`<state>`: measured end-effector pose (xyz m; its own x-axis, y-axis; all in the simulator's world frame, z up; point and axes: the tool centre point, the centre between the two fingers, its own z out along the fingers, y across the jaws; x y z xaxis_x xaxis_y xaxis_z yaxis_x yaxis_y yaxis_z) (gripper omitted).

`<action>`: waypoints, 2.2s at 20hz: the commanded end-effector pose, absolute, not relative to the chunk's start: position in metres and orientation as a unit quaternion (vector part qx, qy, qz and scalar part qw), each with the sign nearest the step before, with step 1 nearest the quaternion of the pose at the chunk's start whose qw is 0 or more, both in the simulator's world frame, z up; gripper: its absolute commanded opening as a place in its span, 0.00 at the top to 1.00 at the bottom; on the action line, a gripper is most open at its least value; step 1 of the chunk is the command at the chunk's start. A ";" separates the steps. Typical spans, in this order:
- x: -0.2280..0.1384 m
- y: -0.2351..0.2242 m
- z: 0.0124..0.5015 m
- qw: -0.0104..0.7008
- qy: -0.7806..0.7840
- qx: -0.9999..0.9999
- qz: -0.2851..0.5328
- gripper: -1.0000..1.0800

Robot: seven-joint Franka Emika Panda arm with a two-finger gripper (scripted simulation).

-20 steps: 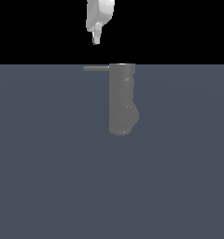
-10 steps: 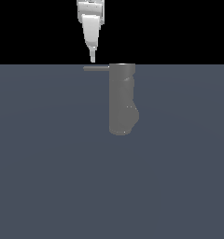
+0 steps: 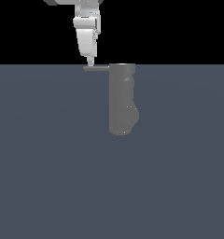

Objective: Turn on the faucet by rotating a designated handle.

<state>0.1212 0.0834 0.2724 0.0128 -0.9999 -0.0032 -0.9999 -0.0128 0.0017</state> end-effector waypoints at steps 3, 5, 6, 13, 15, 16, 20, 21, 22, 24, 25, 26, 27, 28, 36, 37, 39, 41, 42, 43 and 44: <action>0.123 0.084 0.270 0.000 0.706 -0.708 0.000 1.00; 0.123 0.084 0.270 0.000 0.706 -0.708 0.000 1.00; 0.123 0.084 0.270 0.000 0.706 -0.708 0.000 1.00; 0.107 0.083 0.270 0.000 0.706 -0.708 0.000 1.00; 0.102 0.083 0.270 0.000 0.706 -0.708 0.000 1.00; 0.100 0.083 0.270 0.000 0.706 -0.708 0.000 1.00; 0.091 0.083 0.270 0.000 0.706 -0.708 0.000 1.00; 0.088 0.082 0.270 0.000 0.706 -0.708 0.000 1.00; 0.086 0.082 0.270 0.000 0.706 -0.708 0.000 1.00; 0.081 0.082 0.270 0.000 0.706 -0.708 0.000 1.00; 0.078 0.082 0.270 0.000 0.706 -0.708 0.000 1.00; 0.076 0.082 0.270 0.000 0.706 -0.708 0.000 1.00; 0.073 0.082 0.270 0.000 0.706 -0.708 0.000 1.00; 0.071 0.082 0.270 0.000 0.706 -0.708 0.000 1.00; 0.050 0.080 0.270 0.000 0.706 -0.708 0.000 1.00; 0.048 0.080 0.270 0.000 0.706 -0.708 0.000 1.00; 0.042 0.080 0.270 0.000 0.706 -0.708 0.000 1.00; 0.037 0.079 0.270 0.000 0.706 -0.708 0.000 1.00; 0.034 0.079 0.270 0.000 0.706 -0.708 0.000 1.00; 0.032 0.079 0.270 0.000 0.706 -0.708 0.000 1.00; 0.029 0.079 0.270 0.000 0.706 -0.708 0.000 1.00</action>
